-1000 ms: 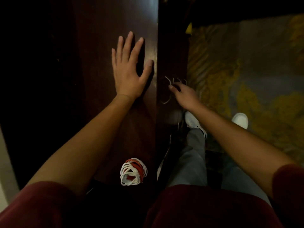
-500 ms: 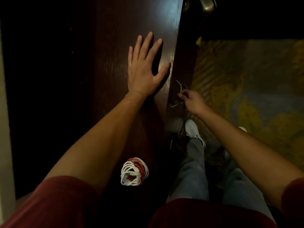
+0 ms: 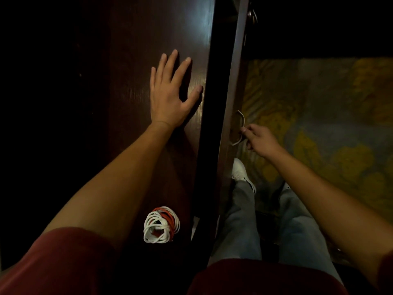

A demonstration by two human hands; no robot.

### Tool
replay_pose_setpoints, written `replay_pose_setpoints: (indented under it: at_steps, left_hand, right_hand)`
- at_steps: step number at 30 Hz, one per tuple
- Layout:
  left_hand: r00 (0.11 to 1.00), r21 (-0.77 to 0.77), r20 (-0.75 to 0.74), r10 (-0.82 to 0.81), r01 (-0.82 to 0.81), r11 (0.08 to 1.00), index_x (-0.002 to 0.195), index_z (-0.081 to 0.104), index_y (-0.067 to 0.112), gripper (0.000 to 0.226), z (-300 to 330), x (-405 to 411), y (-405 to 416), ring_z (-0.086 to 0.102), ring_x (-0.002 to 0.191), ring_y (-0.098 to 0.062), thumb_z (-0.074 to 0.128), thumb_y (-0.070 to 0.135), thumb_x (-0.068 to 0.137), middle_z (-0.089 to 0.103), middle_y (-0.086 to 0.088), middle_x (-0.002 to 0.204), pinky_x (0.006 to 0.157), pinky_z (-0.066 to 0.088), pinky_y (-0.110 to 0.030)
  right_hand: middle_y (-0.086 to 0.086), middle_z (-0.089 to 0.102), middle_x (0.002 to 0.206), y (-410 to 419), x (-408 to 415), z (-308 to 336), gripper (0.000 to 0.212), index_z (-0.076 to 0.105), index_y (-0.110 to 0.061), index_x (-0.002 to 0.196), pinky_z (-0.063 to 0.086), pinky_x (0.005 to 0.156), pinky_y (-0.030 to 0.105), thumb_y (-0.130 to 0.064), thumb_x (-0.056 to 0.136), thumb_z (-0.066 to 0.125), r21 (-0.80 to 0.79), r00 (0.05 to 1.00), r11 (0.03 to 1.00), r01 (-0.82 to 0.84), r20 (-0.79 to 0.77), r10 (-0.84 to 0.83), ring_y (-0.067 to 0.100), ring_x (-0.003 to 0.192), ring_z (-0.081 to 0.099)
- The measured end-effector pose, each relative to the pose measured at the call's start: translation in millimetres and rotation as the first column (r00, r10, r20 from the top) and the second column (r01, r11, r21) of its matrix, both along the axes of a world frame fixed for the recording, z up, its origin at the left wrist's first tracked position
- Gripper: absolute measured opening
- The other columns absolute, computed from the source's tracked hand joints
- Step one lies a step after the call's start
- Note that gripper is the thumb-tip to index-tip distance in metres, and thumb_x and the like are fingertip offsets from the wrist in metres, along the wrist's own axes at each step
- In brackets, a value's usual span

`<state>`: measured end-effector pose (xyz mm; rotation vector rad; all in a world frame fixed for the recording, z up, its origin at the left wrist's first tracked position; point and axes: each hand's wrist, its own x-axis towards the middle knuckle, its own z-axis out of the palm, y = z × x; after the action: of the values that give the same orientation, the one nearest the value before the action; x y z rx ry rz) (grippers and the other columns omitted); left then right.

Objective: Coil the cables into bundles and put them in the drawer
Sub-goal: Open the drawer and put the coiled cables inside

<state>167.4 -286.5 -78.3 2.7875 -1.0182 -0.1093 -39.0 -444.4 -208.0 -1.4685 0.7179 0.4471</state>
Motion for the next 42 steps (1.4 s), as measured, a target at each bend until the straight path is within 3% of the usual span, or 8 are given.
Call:
replay_pose_setpoints:
  at_steps: [4, 8, 16, 24, 26, 28, 30, 42]
  left_hand:
    - [1.000, 0.013, -0.010, 0.007, -0.007, 1.000, 0.154, 0.038, 0.027, 0.065, 1, 0, 0, 0.015, 0.156, -0.028, 0.046, 0.059, 0.099, 0.025, -0.005, 0.167, 0.126, 0.010, -0.053]
    - [1.000, 0.011, -0.012, 0.014, -0.014, 1.000, 0.154, 0.038, 0.028, 0.065, 3, -1, -1, 0.015, 0.156, -0.027, 0.044, 0.061, 0.098, 0.025, -0.004, 0.167, 0.126, 0.011, -0.053]
    - [1.000, 0.036, -0.015, 0.022, -0.021, 0.999, 0.155, 0.035, 0.028, 0.063, 5, -4, -3, 0.012, 0.157, -0.025, 0.044, 0.056, 0.100, 0.022, -0.002, 0.168, 0.126, 0.009, -0.052]
    - [1.000, 0.062, -0.004, 0.025, -0.025, 0.998, 0.156, 0.033, 0.028, 0.062, 5, -5, -3, 0.011, 0.157, -0.025, 0.046, 0.052, 0.100, 0.021, -0.002, 0.168, 0.126, 0.009, -0.052]
    - [1.000, 0.065, -0.005, 0.028, -0.028, 0.998, 0.156, 0.033, 0.028, 0.062, 5, -5, -3, 0.010, 0.157, -0.025, 0.045, 0.052, 0.100, 0.020, -0.002, 0.168, 0.126, 0.009, -0.052]
    - [1.000, 0.070, -0.002, 0.031, -0.031, 0.997, 0.156, 0.032, 0.028, 0.062, 5, -4, -3, 0.010, 0.157, -0.025, 0.045, 0.052, 0.100, 0.020, -0.002, 0.168, 0.126, 0.009, -0.052]
    - [1.000, 0.075, 0.004, 0.031, -0.031, 0.997, 0.156, 0.032, 0.028, 0.062, 5, -4, -4, 0.011, 0.157, -0.026, 0.046, 0.051, 0.100, 0.020, -0.002, 0.168, 0.126, 0.010, -0.052]
    - [1.000, 0.076, -0.001, 0.027, -0.027, 0.997, 0.156, 0.032, 0.027, 0.062, 4, -3, -3, 0.010, 0.157, -0.025, 0.046, 0.051, 0.100, 0.019, -0.002, 0.168, 0.126, 0.009, -0.052]
  right_hand:
    - [0.001, 0.057, 0.067, -15, -16, 0, 0.019, 0.063, -0.013, 0.105, 0.039, 0.049, 0.023, -0.025, 0.108, 0.049, 0.006, 0.999, 1.000, 0.030, -0.025, -0.030, -0.002, 0.039, 0.051]
    - [0.007, 0.068, 0.088, -29, -34, -1, 0.023, 0.066, -0.015, 0.110, 0.043, 0.052, 0.024, -0.030, 0.107, 0.049, -0.013, 0.998, 0.998, 0.054, -0.040, -0.055, 0.011, 0.057, 0.057]
    - [0.001, 0.063, 0.088, -47, -60, 14, 0.014, 0.058, -0.021, 0.116, 0.043, 0.058, 0.022, -0.023, 0.108, 0.047, -0.099, 0.992, 0.987, 0.128, 0.008, -0.128, 0.010, 0.069, 0.058]
    - [-0.001, 0.067, 0.095, -69, -90, 11, 0.048, 0.042, -0.029, 0.152, 0.049, 0.054, 0.007, -0.017, 0.107, 0.050, -0.244, 0.986, 0.956, 0.162, 0.063, -0.151, -0.004, 0.059, 0.062]
    - [0.000, 0.068, 0.100, -75, -97, 10, 0.050, 0.042, -0.032, 0.153, 0.056, 0.065, 0.014, -0.017, 0.107, 0.050, -0.269, 0.986, 0.949, 0.165, 0.078, -0.149, 0.001, 0.067, 0.063]
    - [0.003, 0.070, 0.103, -81, -104, 9, 0.051, 0.040, -0.034, 0.154, 0.061, 0.076, 0.034, -0.018, 0.106, 0.051, -0.288, 0.984, 0.942, 0.171, 0.096, -0.149, 0.012, 0.071, 0.066]
    - [0.006, 0.072, 0.097, -85, -111, 9, 0.053, 0.039, -0.036, 0.154, 0.062, 0.075, 0.041, -0.017, 0.106, 0.051, -0.306, 0.982, 0.936, 0.172, 0.122, -0.141, 0.019, 0.070, 0.069]
    - [0.002, 0.071, 0.094, -97, -127, 17, 0.052, 0.042, -0.036, 0.152, 0.059, 0.062, 0.028, -0.014, 0.106, 0.051, -0.360, 0.973, 0.906, 0.224, 0.132, -0.189, 0.014, 0.063, 0.070]
